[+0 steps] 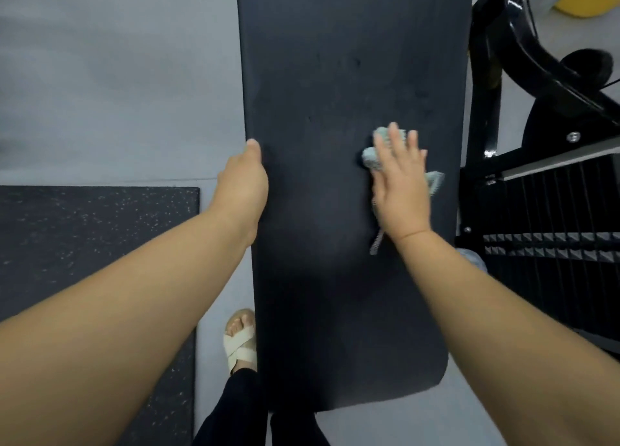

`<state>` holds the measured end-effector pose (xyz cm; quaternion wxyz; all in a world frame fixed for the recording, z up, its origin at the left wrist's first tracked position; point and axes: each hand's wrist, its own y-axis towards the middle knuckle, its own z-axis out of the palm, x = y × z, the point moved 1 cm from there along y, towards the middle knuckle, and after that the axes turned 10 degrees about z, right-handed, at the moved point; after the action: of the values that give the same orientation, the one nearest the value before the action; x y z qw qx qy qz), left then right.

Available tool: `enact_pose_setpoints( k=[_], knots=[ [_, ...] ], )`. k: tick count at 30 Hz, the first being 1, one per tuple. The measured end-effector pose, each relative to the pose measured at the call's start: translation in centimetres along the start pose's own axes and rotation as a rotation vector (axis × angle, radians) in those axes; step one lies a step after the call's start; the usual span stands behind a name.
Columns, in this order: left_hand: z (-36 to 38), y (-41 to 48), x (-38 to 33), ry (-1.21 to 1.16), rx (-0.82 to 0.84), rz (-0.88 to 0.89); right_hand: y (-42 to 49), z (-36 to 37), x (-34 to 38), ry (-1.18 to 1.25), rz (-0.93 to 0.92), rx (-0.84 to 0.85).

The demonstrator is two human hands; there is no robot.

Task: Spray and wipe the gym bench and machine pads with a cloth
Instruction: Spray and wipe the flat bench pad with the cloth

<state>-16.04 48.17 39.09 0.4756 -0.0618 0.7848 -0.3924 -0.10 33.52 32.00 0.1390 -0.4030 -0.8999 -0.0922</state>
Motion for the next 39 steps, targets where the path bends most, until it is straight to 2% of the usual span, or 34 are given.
enact_pose_setpoints(
  k=[2, 4, 5, 6, 7, 11, 14, 16, 18, 20, 22, 24, 26, 28, 30, 31, 33, 34, 35, 39],
  knots=[
    [0.1, 1.0, 0.0, 0.031, 0.023, 0.009, 1.6, -1.2, -1.4, 0.069, 0.329, -0.037],
    [-0.4, 1.3, 0.5, 0.031, 0.070, 0.014, 2.7, -0.6, 0.8, 0.097, 0.614, -0.141],
    [-0.6, 1.1, 0.6, 0.012, 0.090, 0.021, 3.1, 0.2, 2.8, 0.092, 0.678, -0.172],
    [-0.9, 0.9, 0.6, -0.017, 0.098, 0.028, 3.2, 0.9, 5.3, 0.079, 0.662, -0.177],
    [-1.1, 0.8, 0.6, -0.050, 0.096, 0.035, 2.9, 2.0, 8.0, 0.063, 0.574, -0.164],
    [-1.7, 0.5, 0.2, -0.214, 0.091, 0.004, -1.1, 5.5, 16.4, -0.019, -0.017, -0.052],
    [-2.1, 0.5, -0.1, -0.258, 0.061, -0.034, -0.6, 4.8, 14.2, -0.006, -0.387, 0.097],
    [-2.2, 0.6, -0.1, -0.219, 0.073, -0.041, 1.0, 3.2, 10.0, -0.128, -0.407, 0.062],
    [-2.0, 0.7, -0.2, -0.149, 0.088, -0.016, 2.7, 1.1, 4.6, -0.158, -0.146, 0.013],
    [-1.6, 0.7, -0.1, -0.026, 0.076, 0.051, 3.5, -1.1, 0.2, -0.095, 0.251, 0.013],
    [-0.8, 0.5, -0.4, 0.050, 0.046, 0.141, 4.1, -2.0, -0.9, -0.018, 0.553, -0.054],
    [0.1, 0.1, -0.7, 0.093, 0.013, 0.205, 5.0, -1.3, 1.7, 0.021, 0.715, -0.110],
    [1.3, -0.1, -0.9, 0.116, -0.027, 0.209, 5.4, 0.0, 6.2, -0.012, 0.615, -0.103],
    [2.1, 0.0, -1.2, 0.146, -0.086, 0.206, 4.8, 1.4, 11.0, -0.097, 0.266, -0.041],
    [2.5, 0.4, -1.4, 0.133, -0.138, 0.200, 3.4, 2.3, 13.9, -0.161, -0.113, 0.156],
    [2.7, 0.5, -1.7, 0.128, -0.157, 0.189, 3.2, 2.5, 13.6, -0.134, -0.265, 0.232],
    [2.9, 0.7, -1.9, 0.154, -0.165, 0.139, 4.2, 1.8, 11.0, -0.063, -0.471, 0.229],
    [3.1, 0.9, -2.1, 0.176, -0.160, 0.121, 5.1, 1.3, 8.8, -0.069, -0.457, 0.172],
    [3.1, 0.9, -2.2, 0.195, -0.151, 0.106, 6.1, 0.6, 6.3, -0.087, -0.363, 0.114],
    [3.8, 0.9, -2.6, 0.286, -0.123, 0.080, 9.0, -3.2, -1.8, -0.008, 0.248, 0.041]
  ],
)
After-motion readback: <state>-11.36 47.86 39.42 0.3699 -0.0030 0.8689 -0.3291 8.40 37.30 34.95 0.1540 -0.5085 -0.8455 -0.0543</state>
